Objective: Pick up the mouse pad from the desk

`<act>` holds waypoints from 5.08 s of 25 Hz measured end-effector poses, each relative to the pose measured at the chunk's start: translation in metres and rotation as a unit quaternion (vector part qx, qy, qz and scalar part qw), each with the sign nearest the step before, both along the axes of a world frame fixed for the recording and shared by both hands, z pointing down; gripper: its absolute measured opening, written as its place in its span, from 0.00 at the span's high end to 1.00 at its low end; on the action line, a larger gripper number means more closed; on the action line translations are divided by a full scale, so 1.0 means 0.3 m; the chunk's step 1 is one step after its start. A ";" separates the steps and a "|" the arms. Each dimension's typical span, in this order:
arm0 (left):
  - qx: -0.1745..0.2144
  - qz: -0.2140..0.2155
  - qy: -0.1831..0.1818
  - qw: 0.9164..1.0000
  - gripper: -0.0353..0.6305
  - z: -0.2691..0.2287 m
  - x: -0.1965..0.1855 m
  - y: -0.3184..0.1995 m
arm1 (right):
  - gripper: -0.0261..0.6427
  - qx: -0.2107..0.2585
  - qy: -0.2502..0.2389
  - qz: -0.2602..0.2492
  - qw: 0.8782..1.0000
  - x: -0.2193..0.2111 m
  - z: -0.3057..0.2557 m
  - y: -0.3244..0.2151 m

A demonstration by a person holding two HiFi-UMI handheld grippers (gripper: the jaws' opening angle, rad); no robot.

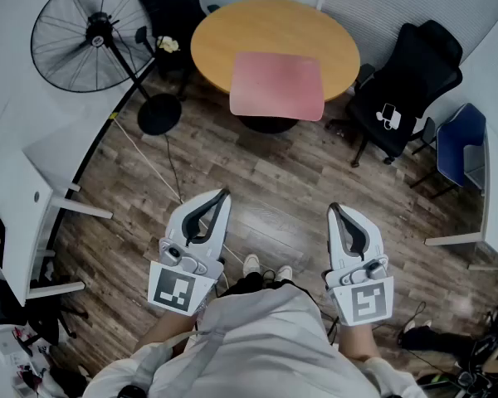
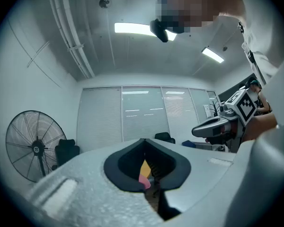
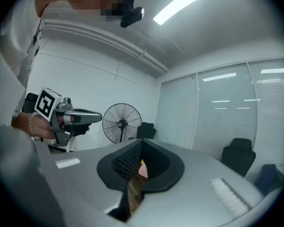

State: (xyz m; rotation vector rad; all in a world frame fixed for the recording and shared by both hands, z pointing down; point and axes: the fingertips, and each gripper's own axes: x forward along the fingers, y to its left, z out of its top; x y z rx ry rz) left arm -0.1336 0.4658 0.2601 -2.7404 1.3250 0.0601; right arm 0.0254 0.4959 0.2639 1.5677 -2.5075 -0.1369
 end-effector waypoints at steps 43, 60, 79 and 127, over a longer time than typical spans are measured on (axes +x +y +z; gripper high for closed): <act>-0.012 -0.012 -0.021 1.000 0.94 0.021 0.490 -0.850 | 0.96 0.006 -0.030 -0.027 0.999 0.458 0.042 -0.880; -0.049 -0.041 0.009 0.998 0.94 0.103 0.500 -1.108 | 0.96 -0.006 -0.030 -0.042 0.999 0.475 0.088 -1.146; -0.029 -0.018 -0.005 0.999 0.94 0.132 0.325 -1.603 | 0.96 -0.008 -0.006 -0.027 1.000 0.291 0.120 -1.624; -0.187 -0.035 -0.064 0.980 0.84 0.889 0.140 -2.042 | 0.89 -0.170 0.019 0.014 0.985 0.444 0.785 -2.079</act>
